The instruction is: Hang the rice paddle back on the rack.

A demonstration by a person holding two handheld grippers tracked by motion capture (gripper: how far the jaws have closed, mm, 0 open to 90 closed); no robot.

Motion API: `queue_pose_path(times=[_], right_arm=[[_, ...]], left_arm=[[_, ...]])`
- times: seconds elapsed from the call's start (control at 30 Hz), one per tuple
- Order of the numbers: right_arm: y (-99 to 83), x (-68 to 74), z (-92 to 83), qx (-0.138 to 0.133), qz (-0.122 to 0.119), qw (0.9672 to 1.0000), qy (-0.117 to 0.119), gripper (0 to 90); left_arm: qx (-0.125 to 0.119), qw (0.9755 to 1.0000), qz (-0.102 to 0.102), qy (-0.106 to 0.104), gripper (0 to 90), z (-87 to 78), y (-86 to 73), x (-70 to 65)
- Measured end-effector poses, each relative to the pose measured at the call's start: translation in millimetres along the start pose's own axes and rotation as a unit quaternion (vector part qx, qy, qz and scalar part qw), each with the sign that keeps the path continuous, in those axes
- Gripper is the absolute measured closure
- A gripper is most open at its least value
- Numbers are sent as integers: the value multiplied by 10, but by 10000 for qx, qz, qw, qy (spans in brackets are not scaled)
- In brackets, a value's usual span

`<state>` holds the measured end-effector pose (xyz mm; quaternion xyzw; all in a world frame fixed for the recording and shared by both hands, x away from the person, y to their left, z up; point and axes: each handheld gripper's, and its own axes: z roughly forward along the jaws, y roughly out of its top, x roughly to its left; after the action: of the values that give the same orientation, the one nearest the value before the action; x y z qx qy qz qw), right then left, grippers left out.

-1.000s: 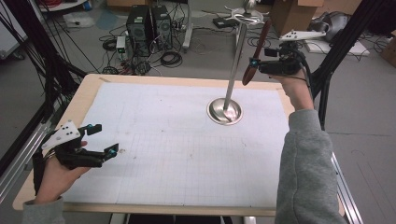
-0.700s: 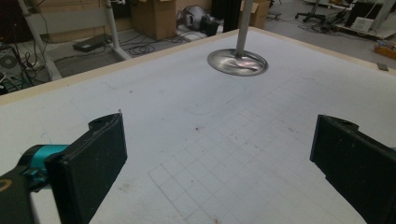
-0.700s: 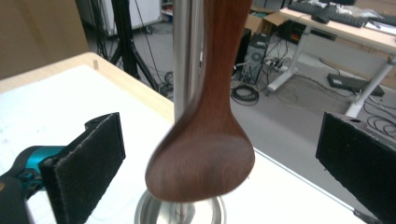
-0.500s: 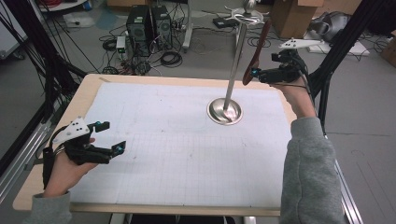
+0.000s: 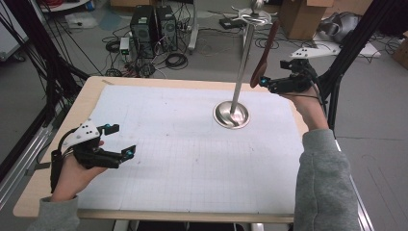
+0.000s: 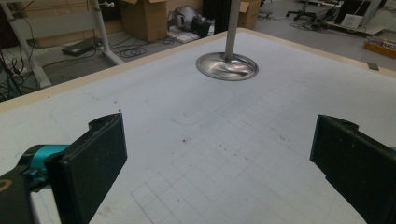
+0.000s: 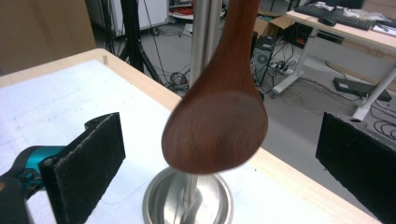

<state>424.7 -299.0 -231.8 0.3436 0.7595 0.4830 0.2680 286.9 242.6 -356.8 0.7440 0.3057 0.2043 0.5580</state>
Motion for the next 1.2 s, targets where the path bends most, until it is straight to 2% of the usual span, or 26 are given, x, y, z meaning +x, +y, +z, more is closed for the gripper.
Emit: queue_pose_path(times=[0.1, 0.3, 0.7, 0.8, 0.87, 1.2], right_arm=[[-68, -9, -18, 74, 8, 10000, -21, 0], [-219, -43, -68, 94, 108, 9999, 12, 0], [-493, -98, -136, -22, 354, 9993, 92, 0], [-544, -87, -152, 52, 336, 9993, 136, 0], [-557, -61, -157, 103, 226, 9996, 158, 0], [-698, 97, -168, 48, 93, 9986, 514, 0]], left_arm=[[22, 10000, -38, -38, 43, 60, 3, 15], [23, 9998, 11, -190, 43, 169, 40, -12], [94, 9995, 20, -317, 43, 337, 57, -15], [61, 9995, 21, -320, 43, 339, 65, -9], [38, 9995, 22, -317, 43, 336, 74, -9], [6, 9994, 24, -334, 43, 375, 86, 0]])
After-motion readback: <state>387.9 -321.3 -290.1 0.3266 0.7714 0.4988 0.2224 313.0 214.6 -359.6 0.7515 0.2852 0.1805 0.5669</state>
